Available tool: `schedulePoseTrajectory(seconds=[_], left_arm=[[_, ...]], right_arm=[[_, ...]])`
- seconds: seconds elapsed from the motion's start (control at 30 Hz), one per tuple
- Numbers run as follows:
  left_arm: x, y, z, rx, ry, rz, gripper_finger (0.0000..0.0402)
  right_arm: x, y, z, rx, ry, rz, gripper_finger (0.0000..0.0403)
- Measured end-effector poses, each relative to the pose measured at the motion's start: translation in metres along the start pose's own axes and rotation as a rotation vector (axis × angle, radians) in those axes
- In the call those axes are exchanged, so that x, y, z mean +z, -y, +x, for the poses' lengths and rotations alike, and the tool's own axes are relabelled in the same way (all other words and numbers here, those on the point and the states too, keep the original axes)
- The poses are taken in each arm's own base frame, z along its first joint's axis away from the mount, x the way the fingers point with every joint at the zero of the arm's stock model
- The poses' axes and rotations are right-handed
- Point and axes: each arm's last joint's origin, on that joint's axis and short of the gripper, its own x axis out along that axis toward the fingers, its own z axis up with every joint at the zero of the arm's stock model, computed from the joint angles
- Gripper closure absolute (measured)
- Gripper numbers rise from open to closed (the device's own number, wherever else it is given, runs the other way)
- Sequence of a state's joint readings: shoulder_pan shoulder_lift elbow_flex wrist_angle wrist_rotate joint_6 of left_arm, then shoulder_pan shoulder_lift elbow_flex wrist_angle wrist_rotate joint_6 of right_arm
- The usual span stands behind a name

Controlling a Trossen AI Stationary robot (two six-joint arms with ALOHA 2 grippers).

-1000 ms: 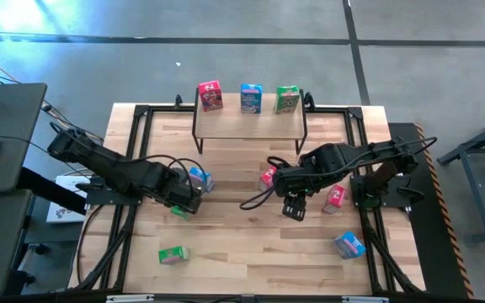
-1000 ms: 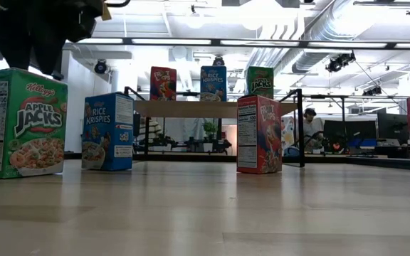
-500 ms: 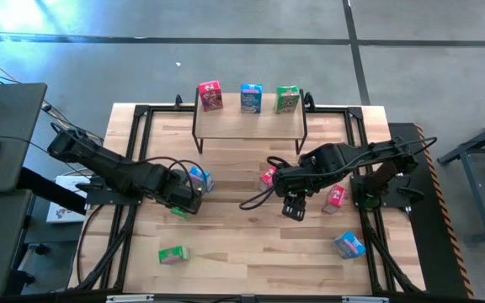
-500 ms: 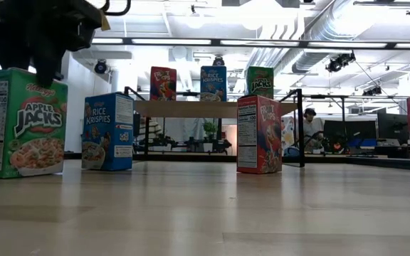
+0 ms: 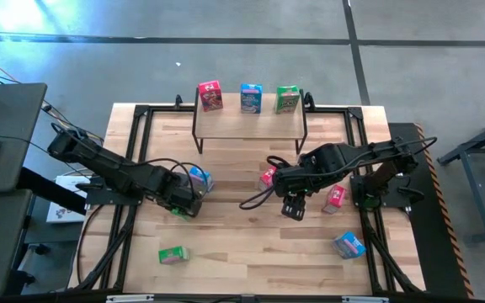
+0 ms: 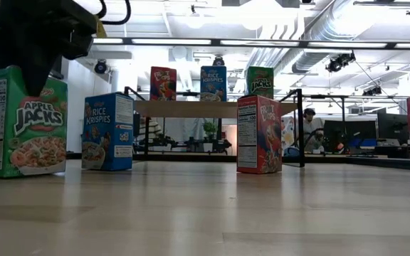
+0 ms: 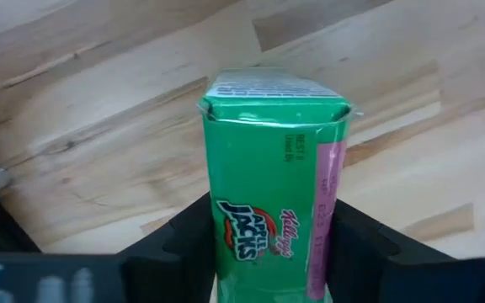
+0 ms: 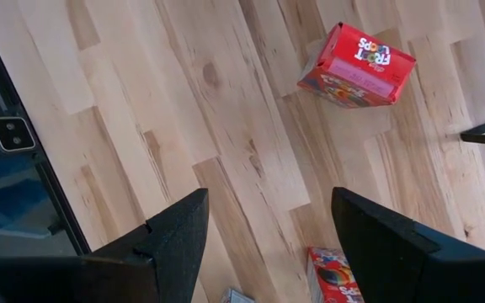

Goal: Stack cereal on shelf
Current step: Put the top green cereal box on the shelf aligned with the other green cereal box

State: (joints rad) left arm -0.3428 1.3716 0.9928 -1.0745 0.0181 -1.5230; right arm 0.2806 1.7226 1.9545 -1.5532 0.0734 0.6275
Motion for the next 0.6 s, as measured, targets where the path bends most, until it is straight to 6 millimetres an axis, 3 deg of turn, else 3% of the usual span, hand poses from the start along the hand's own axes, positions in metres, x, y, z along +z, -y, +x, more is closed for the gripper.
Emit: schedulePoseTrajectory(seconds=[0.3,0.6], left_arm=[[-0.001,0.005,-0.004,-0.048,-0.04,0.112,0.0274],[0.002,0.024,-0.04,-0.19,-0.01,0.267,0.0275]], right_arm=[[0.001,-0.001,0.0,0.012,0.004,0.001,0.0159],[0.001,-0.001,0.0,0.016,0.001,-0.014,0.0159]])
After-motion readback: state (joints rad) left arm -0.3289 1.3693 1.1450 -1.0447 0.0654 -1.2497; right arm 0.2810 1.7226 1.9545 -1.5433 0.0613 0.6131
